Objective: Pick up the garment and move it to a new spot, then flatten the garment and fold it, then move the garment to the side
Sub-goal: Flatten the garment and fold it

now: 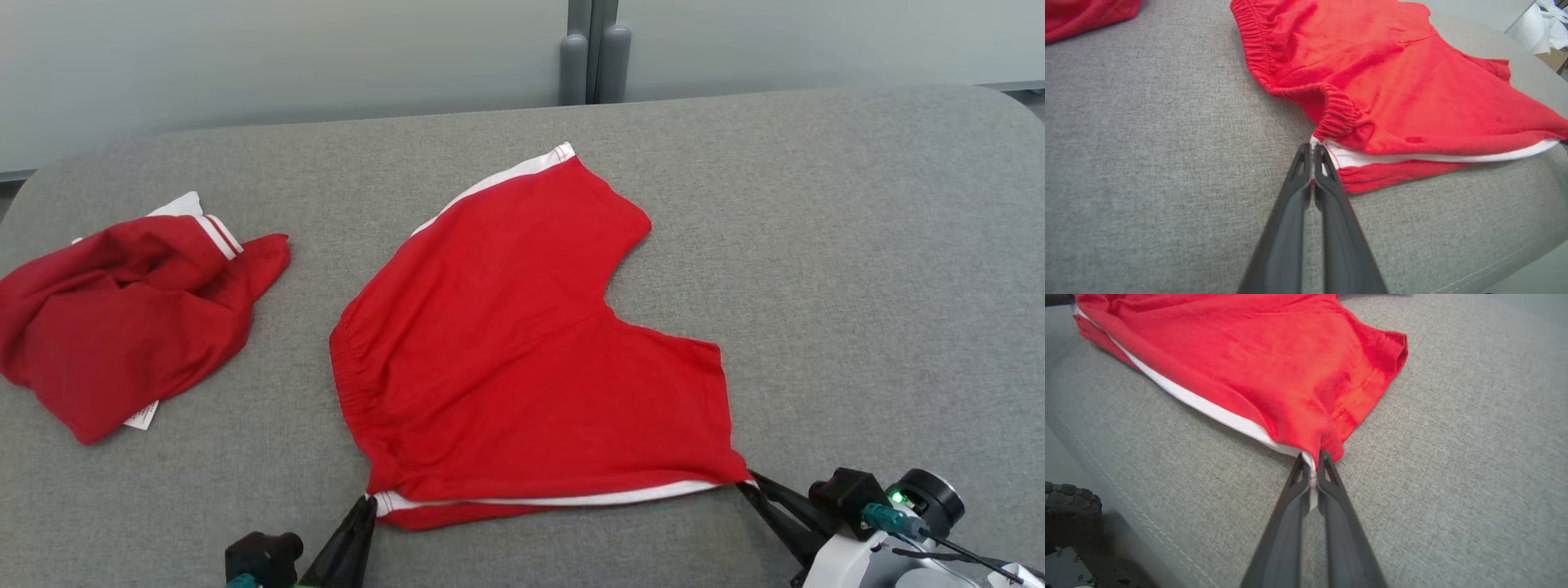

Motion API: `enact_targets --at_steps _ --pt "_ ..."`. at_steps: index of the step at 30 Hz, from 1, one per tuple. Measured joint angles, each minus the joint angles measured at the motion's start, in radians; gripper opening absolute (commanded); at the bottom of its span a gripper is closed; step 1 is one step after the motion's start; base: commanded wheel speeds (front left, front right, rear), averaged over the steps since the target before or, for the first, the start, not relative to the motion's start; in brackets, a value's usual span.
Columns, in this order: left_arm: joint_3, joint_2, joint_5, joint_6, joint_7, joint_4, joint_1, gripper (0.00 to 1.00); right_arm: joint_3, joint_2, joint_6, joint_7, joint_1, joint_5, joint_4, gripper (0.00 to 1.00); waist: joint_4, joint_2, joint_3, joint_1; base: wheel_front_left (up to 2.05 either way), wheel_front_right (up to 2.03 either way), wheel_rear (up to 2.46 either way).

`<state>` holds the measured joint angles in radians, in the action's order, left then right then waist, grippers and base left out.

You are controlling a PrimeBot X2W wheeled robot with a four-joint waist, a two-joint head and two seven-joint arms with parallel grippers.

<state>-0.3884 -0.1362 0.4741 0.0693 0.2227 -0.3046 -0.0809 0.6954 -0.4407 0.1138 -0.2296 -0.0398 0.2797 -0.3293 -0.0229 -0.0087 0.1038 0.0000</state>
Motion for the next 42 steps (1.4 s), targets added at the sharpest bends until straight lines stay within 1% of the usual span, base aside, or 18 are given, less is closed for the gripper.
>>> enact_targets --at_steps 2,4,6,8,17,21,23,27,29,30,32,37,40,42 --pt "0.006 0.004 0.010 0.001 0.007 0.006 0.002 0.00 -0.007 -0.001 0.000 0.000 -0.003 0.000 0.001 0.00 0.000 0.0000 0.000 0.0000 0.00 0.00 0.00" --pt "0.022 0.023 0.031 0.001 0.009 0.020 0.002 0.00 -0.019 -0.001 -0.002 -0.003 -0.014 0.000 0.007 0.00 0.000 0.0000 0.000 0.0000 0.00 0.00 0.00" --pt "0.040 0.043 0.075 0.003 0.015 0.034 0.004 0.00 -0.038 -0.001 -0.011 -0.009 -0.025 0.000 0.018 0.00 -0.002 0.0000 -0.001 0.0000 0.00 0.00 0.00" --pt "0.056 0.056 0.099 0.011 0.017 0.049 0.007 0.00 -0.048 -0.005 -0.011 -0.009 -0.037 0.000 0.027 0.00 -0.003 0.0000 -0.003 0.0000 0.00 0.00 0.00" --pt "0.072 0.058 0.145 0.023 0.020 0.107 0.031 0.00 -0.080 -0.034 -0.027 -0.012 -0.061 0.000 0.066 0.00 -0.009 0.0000 -0.015 0.0000 0.00 0.00 0.00" --pt "0.081 0.060 0.156 0.024 0.020 0.120 0.033 0.00 -0.078 -0.048 -0.026 -0.012 -0.102 -0.005 0.077 0.00 -0.006 0.0000 -0.014 0.0000 0.00 0.00 0.00" --pt "0.079 0.061 0.156 0.024 0.020 0.122 0.043 0.00 -0.076 -0.066 -0.016 -0.003 -0.131 -0.007 0.081 0.00 -0.004 0.0000 -0.007 0.0000 0.00 0.00 0.00" --pt "0.070 0.065 0.156 0.024 0.019 0.123 0.103 0.00 -0.066 -0.092 0.000 0.044 -0.218 -0.026 0.083 0.00 0.006 0.0000 0.013 0.0000 0.00 0.00 0.00" --pt "0.072 0.067 0.157 0.024 0.013 0.123 0.145 0.00 -0.061 -0.102 0.001 0.076 -0.278 -0.029 0.086 0.00 0.013 0.0000 0.027 0.0000 0.00 0.00 0.00" --pt "0.075 0.071 0.166 0.021 0.006 0.122 0.187 0.00 -0.049 -0.110 0.010 0.109 -0.341 -0.032 0.086 0.00 0.020 0.0000 0.043 0.0000 0.00 0.00 0.00" --pt "0.071 0.082 0.174 0.017 -0.013 0.114 0.252 0.00 -0.033 -0.124 0.012 0.164 -0.421 -0.033 0.079 0.00 0.032 0.0000 0.069 0.0000 0.00 0.00 0.00" --pt "0.068 0.091 0.192 -0.012 -0.035 0.079 0.349 0.00 -0.017 -0.123 0.018 0.249 -0.546 0.006 0.050 0.00 0.060 0.0000 0.119 0.0000 0.00 0.00 0.00" --pt "0.069 0.096 0.205 -0.035 -0.037 0.052 0.393 0.00 0.027 -0.125 0.017 0.292 -0.610 0.045 0.033 0.00 0.080 0.0000 0.148 0.0000 0.00 0.00 0.00" --pt "0.069 0.099 0.223 -0.043 -0.037 0.036 0.415 0.00 0.063 -0.123 0.017 0.320 -0.642 0.067 0.023 0.00 0.096 0.0000 0.166 0.0000 0.00 0.00 0.00"
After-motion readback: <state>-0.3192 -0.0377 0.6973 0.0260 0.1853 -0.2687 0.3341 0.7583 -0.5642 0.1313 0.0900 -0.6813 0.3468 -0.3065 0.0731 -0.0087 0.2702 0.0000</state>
